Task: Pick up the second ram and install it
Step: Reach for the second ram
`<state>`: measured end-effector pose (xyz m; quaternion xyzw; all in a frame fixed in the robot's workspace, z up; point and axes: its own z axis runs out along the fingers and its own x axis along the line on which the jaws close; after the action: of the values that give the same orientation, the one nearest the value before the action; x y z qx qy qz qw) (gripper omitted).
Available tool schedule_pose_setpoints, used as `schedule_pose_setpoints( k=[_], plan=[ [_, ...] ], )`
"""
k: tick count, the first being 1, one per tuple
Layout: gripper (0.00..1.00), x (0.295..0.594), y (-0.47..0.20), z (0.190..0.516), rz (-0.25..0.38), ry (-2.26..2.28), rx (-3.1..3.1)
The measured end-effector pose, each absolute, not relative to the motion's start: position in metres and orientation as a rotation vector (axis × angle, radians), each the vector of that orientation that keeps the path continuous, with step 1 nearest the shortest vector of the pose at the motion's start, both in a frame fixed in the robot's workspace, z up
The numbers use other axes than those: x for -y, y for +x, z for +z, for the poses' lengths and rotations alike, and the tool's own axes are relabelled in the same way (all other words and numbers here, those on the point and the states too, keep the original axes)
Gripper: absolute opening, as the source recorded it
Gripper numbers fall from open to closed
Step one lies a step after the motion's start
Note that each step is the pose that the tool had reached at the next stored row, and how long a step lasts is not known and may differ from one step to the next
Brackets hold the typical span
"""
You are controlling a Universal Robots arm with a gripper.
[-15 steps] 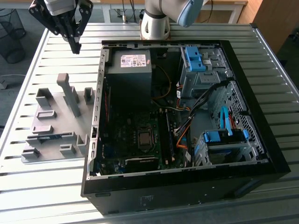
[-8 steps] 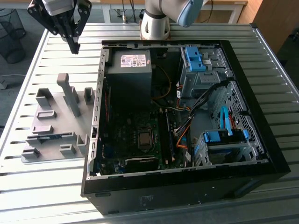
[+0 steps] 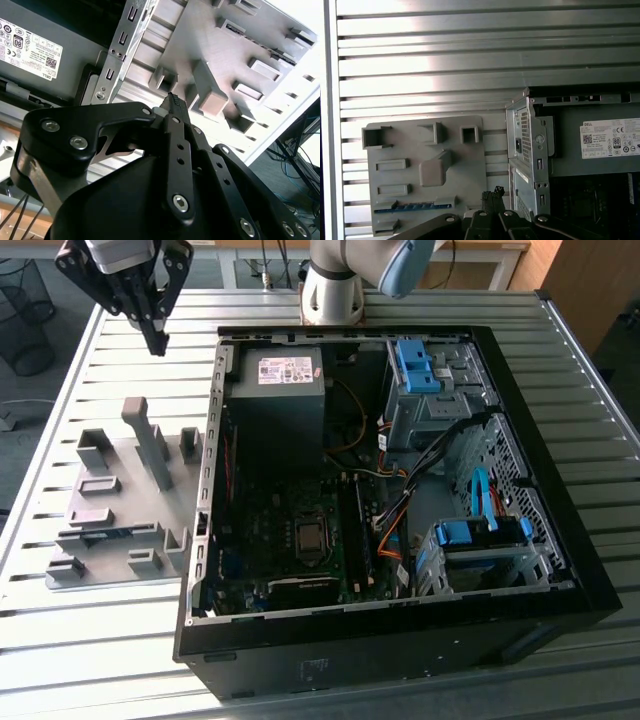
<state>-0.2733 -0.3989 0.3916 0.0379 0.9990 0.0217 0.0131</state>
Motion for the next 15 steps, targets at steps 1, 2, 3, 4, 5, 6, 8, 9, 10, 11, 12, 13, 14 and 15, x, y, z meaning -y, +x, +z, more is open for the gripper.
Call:
schedule_pose_setpoints(
  k=[1,2,3,4,5,6,8,9,10,11,12,13,14,15],
  plan=[
    [0.1,0.3989,-0.2737,0.3915,0.068,0.118,-3.112],
    [0.1,0.3989,-0.2741,0.3915,0.068,0.118,-3.112],
    [0.1,0.399,-0.2744,0.3915,0.068,0.118,-3.113],
    [0.1,0.3989,-0.2748,0.3915,0.068,0.118,-3.112],
    [0.1,0.3989,-0.2753,0.3915,0.068,0.118,-3.112],
    [0.1,0.3989,-0.276,0.3915,0.068,0.118,-3.113],
    [0.1,0.3989,-0.2771,0.3914,0.068,0.118,-3.112],
    [0.1,0.3989,-0.2779,0.3914,0.068,0.118,-3.112],
    [0.1,0.3989,-0.2788,0.3914,0.068,0.118,-3.112],
    [0.1,0.3989,-0.2796,0.3914,0.068,0.118,-3.112],
    [0.1,0.3989,-0.2804,0.3914,0.068,0.118,-3.113],
    [0.1,0.399,-0.2812,0.3914,0.068,0.118,-3.113],
    [0.1,0.399,-0.282,0.3914,0.068,0.118,-3.112],
    [0.1,0.3989,-0.2829,0.3914,0.068,0.118,-3.112]
  ],
)
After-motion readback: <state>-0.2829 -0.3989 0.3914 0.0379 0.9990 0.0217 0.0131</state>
